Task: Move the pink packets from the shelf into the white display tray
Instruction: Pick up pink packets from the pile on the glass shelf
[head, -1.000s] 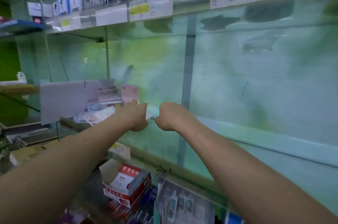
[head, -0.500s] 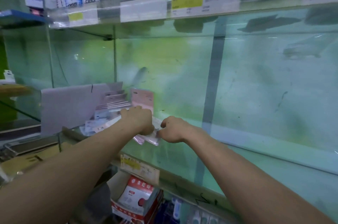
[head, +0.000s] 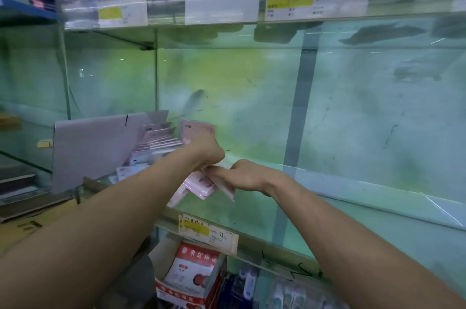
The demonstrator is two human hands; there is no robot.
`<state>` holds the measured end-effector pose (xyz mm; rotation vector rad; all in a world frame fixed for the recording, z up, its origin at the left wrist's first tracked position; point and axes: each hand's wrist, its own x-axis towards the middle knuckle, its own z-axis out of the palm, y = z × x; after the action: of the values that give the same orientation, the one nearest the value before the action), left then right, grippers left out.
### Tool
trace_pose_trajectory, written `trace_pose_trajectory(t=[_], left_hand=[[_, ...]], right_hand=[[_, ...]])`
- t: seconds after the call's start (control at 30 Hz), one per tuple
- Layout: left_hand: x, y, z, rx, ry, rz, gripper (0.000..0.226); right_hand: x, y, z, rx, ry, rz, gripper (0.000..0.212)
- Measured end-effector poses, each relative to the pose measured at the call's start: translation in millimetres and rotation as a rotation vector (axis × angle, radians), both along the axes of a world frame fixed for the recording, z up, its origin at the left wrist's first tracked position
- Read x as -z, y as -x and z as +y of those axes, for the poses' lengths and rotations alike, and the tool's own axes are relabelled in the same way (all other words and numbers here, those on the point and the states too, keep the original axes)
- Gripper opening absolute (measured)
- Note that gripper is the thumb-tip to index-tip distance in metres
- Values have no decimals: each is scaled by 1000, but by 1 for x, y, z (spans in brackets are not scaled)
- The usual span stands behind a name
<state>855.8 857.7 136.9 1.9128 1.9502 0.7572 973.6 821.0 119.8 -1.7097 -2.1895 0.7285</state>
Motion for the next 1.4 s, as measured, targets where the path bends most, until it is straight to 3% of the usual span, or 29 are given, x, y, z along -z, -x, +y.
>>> trace_pose_trajectory(t=[0.1,0.17,0.33,0.43,0.53,0.6,0.7,0.83,1.0,1.13,1.23,1.33,1.4], left_hand=[[-3,-2,2,27,23,-248,12],[-5,-2,3,28,13,-308,10],[-13,7,-5,140,105,-443,16],[-11,14,-3,137,59,-252,17],[-3,26,3,32,-44,239,27],[8,29,3,-37,46,514,42],[20,23,5,-95,124,720,65],[20,16,5,-67,38,711,56],[12,15,0,-18,-74,400,30],[9,20,3,-39,-191,387,8],[7,23,4,-31,-241,381,8],[5,21,3,-30,-357,495,32],[1,13,1,23,-414,518,24]], right_hand=[[-6,-4,3,44,30,40,71],[-8,-4,7,63,25,73,75],[-18,4,5,28,-16,63,50],[-16,5,9,66,-123,41,17],[-16,0,11,119,-160,14,24],[-16,-3,9,116,-148,3,29],[-15,-4,9,115,-162,-24,29],[-13,-1,10,107,-195,-95,22],[-11,-5,8,98,-251,-141,25],[-7,-11,0,114,-358,-231,33],[-10,-16,-9,145,-359,-215,28],[-13,-19,-19,193,-349,-204,33],[-13,-21,-26,241,-361,-211,35]])
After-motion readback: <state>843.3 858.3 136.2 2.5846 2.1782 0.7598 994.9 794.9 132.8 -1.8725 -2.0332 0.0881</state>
